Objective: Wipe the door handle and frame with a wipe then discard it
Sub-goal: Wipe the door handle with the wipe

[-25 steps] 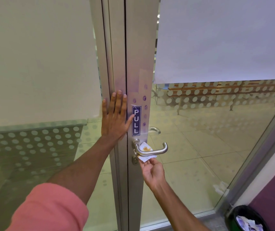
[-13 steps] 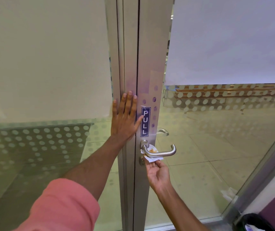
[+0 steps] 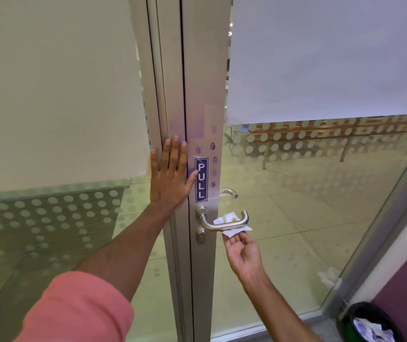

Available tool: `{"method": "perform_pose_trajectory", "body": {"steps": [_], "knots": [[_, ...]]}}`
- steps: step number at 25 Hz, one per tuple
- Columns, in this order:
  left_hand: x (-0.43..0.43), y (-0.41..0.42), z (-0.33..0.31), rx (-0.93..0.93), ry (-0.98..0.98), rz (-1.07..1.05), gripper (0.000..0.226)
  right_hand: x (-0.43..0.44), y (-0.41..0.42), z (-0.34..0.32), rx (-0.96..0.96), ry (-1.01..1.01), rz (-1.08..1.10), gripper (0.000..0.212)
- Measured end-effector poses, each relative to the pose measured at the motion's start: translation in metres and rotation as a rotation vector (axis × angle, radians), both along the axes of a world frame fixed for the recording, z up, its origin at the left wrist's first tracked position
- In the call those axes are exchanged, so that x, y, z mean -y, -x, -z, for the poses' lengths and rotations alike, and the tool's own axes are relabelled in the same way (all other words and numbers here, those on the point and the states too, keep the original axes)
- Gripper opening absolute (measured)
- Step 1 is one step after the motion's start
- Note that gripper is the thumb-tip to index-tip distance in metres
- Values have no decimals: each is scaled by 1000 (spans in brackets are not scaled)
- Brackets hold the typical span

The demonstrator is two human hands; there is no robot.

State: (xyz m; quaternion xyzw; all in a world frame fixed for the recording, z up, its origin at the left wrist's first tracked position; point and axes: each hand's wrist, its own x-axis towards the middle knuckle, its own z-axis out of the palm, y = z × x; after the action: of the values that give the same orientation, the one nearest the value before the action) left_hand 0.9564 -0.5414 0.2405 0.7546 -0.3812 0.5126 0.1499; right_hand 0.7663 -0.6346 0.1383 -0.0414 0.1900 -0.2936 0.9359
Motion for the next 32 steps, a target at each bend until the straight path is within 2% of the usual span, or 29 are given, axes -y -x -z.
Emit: {"method": "perform_pose_trajectory", "body": {"steps": [5, 15, 21, 24, 29, 32], "knots": [[0, -2, 1, 11, 8, 6, 83, 24, -1, -7, 28, -71, 76, 33], [0, -1, 1, 22, 13, -3, 83, 35, -10, -14, 3, -29, 118, 34], [0, -1, 1, 34, 17, -9, 85, 18, 1, -5, -33, 99, 122, 28], [0, -1, 1, 37, 16, -9, 85, 16, -2, -16, -36, 177, 119, 44], [-1, -2, 1, 35, 13, -11, 85, -3, 7, 6, -144, 190, 81, 29], [-1, -1, 1, 27, 7, -19, 86, 3, 22, 17, -211, 241, 163, 27]]}}
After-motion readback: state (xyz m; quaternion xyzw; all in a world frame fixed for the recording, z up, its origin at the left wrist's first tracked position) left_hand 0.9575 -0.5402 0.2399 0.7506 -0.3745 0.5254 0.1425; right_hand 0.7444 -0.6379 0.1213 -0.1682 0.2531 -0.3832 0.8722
